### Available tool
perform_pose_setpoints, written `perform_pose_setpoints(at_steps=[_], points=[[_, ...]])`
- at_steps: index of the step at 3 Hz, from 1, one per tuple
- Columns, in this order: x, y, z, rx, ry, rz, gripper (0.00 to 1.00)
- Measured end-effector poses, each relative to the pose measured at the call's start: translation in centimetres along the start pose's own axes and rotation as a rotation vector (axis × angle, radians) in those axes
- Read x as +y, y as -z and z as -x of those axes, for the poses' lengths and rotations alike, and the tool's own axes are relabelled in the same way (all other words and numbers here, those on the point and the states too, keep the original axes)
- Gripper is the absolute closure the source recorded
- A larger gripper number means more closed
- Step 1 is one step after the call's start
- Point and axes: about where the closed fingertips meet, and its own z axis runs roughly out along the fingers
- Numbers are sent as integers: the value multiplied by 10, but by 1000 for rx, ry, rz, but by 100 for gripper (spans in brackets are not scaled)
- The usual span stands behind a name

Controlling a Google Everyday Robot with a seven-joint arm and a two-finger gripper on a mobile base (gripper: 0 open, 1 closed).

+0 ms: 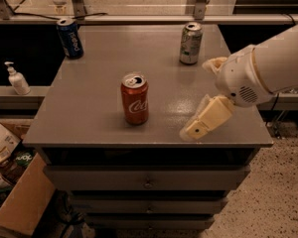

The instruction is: Knock coke can over

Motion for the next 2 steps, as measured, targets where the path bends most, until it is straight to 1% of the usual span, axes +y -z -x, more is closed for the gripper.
perform_pose_setpoints(at_steps=[1,2], points=[[-6,-33,7,-47,-32,6,0],[-11,-63,23,-108,-71,10,0]])
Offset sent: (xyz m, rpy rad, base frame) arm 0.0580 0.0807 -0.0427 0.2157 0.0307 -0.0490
